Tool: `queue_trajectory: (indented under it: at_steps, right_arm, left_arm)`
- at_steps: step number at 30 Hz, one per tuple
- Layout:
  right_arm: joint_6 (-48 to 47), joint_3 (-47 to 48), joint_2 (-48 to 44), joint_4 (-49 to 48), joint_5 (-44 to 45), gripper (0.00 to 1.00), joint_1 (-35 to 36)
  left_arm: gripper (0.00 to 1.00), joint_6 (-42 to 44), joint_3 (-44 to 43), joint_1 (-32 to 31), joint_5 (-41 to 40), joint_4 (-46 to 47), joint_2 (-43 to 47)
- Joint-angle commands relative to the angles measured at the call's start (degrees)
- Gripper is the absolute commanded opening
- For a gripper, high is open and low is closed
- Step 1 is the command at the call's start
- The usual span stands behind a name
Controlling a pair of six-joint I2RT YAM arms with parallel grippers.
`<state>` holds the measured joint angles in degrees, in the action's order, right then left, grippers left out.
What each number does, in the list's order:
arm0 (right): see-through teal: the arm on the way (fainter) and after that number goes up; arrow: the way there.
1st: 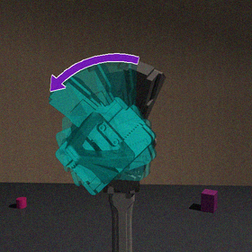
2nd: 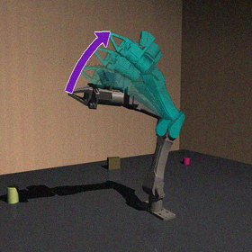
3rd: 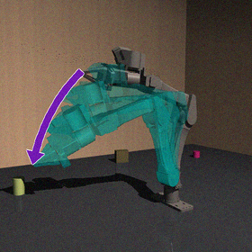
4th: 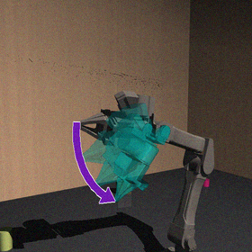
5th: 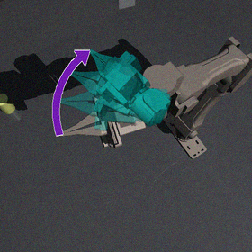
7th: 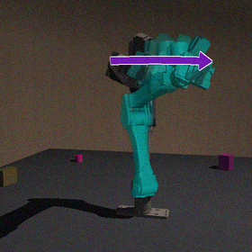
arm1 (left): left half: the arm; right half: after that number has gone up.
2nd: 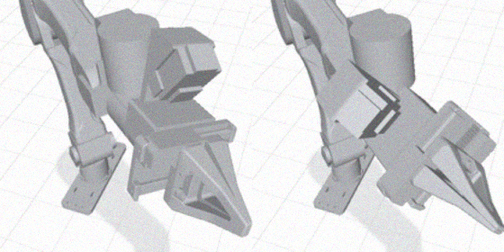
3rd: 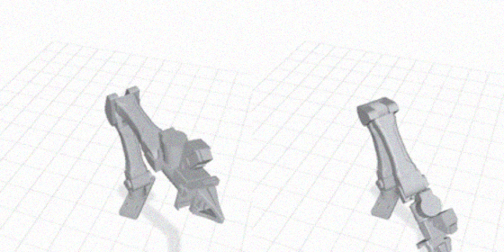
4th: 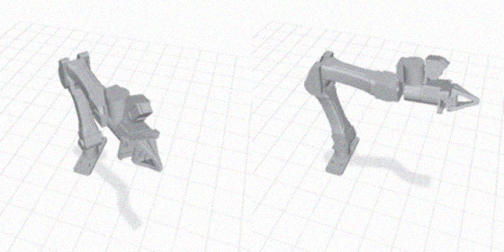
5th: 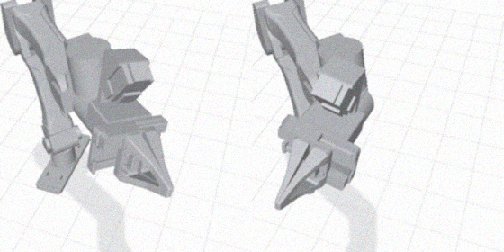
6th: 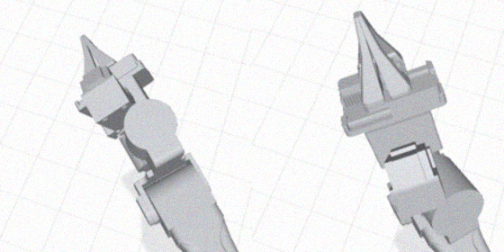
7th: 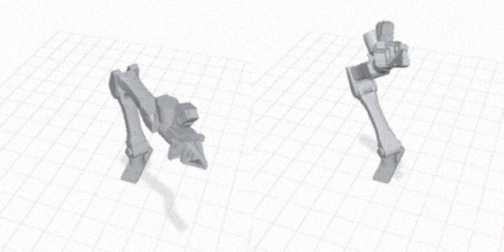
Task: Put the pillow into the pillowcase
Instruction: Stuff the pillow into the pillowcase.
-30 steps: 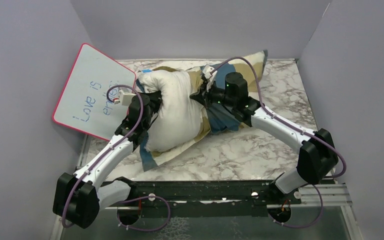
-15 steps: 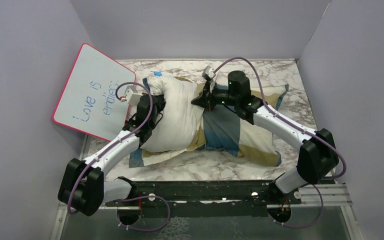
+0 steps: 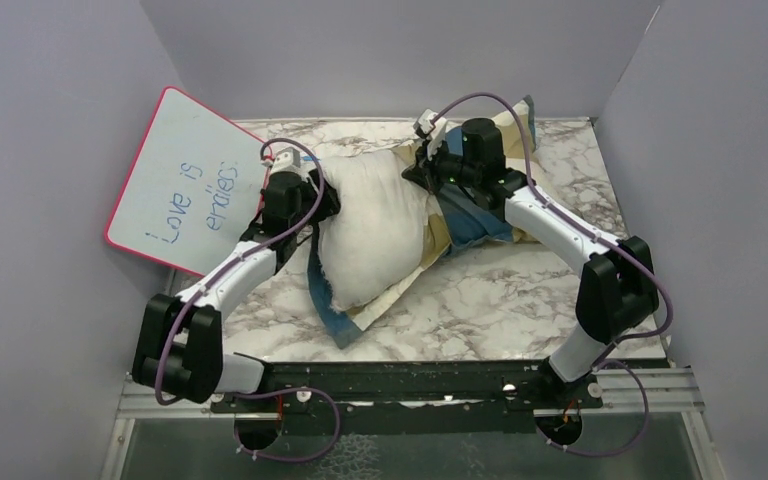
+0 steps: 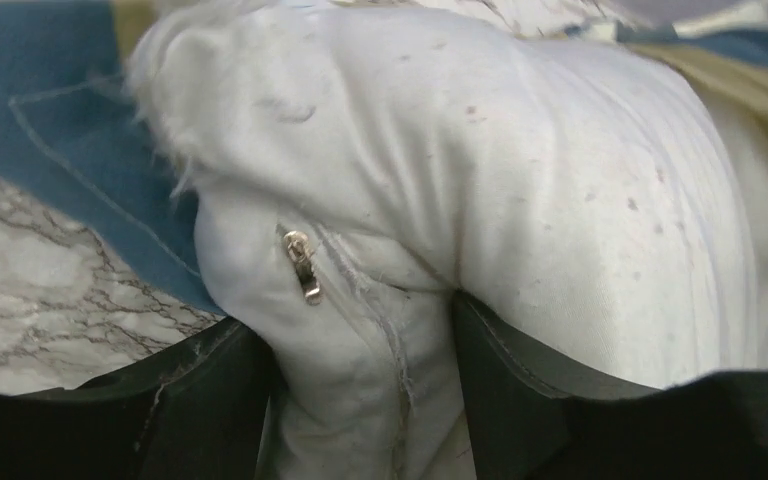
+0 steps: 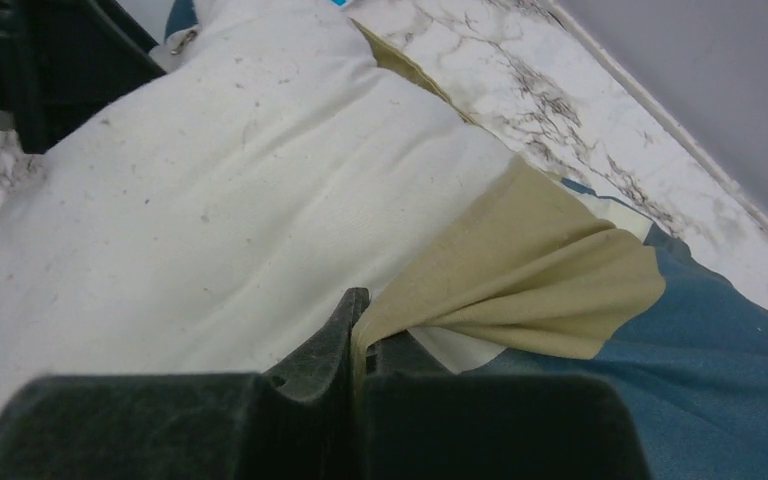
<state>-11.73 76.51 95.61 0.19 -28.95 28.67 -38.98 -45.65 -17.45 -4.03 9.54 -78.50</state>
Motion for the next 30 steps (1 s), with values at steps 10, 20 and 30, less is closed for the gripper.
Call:
queue_trajectory:
  at_steps: [10, 20, 30]
  right_arm:
    - [-3.70, 5.09, 2.75, 1.03, -6.47, 0.00, -0.19]
    - [-2.06, 5.52, 2.25, 1.29, -6.97, 0.00, -0.19]
    - [16.88, 0.59, -0.57, -6.74, -13.94, 0.00, -0.18]
  left_arm:
    - [0.71, 51.46, -5.36, -5.65, 25.09, -8.98, 14.57]
    - [0.93, 61.56, -5.23, -14.83, 22.77, -10.51, 9.09]
    - [0.18, 60.95, -3.35, -16.25, 19.20, 4.61, -6.57]
